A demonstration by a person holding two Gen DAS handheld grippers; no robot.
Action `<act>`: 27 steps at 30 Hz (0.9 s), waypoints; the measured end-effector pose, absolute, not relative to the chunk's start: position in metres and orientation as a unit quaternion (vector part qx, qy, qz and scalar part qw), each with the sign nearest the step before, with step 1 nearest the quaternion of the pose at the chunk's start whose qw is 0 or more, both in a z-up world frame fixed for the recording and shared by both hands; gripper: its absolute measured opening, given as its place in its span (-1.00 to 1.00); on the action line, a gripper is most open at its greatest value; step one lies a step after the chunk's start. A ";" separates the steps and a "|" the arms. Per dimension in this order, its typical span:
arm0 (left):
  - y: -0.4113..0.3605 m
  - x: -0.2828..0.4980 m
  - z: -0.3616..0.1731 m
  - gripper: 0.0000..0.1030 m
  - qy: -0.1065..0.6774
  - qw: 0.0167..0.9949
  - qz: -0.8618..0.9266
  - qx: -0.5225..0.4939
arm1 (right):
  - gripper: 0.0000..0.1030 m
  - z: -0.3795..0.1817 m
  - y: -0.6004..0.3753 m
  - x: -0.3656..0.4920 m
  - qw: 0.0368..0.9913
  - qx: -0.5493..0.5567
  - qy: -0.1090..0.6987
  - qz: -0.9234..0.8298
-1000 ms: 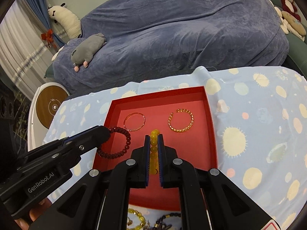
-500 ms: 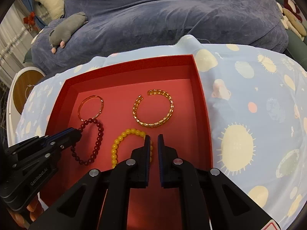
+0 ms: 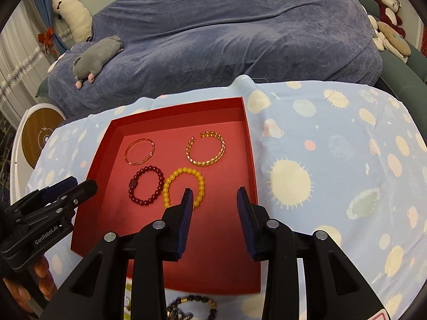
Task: Organize jewelry
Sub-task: 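Carry both bead bracelets into the red box and open both tools, then grasp the dark brown tasseled bracelet with the right tool while the left tool grasps the yellow-green bracelet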
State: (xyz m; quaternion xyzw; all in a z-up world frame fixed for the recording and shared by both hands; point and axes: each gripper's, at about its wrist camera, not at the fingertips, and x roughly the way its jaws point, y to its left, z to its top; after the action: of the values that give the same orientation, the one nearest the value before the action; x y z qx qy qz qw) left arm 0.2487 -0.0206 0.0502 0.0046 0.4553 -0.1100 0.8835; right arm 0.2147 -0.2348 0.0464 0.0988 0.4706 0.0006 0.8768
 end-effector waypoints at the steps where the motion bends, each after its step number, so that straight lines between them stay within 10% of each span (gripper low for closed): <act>1: -0.020 0.241 0.052 -0.02 0.456 0.883 -0.111 0.005 | -0.34 0.047 -0.235 0.206 0.876 0.101 0.472 0.000; 27: -0.003 0.133 -0.020 -0.01 0.532 0.843 -0.078 0.001 | -0.34 -0.009 -0.209 0.111 0.842 0.098 0.530 -0.017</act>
State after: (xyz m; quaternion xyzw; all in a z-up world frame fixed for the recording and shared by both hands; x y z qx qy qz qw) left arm 0.1328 -0.0029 -0.0203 0.0012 0.5323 -0.0781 0.8429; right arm 0.1110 -0.2091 -0.0091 0.0979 0.5296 -0.0166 0.8424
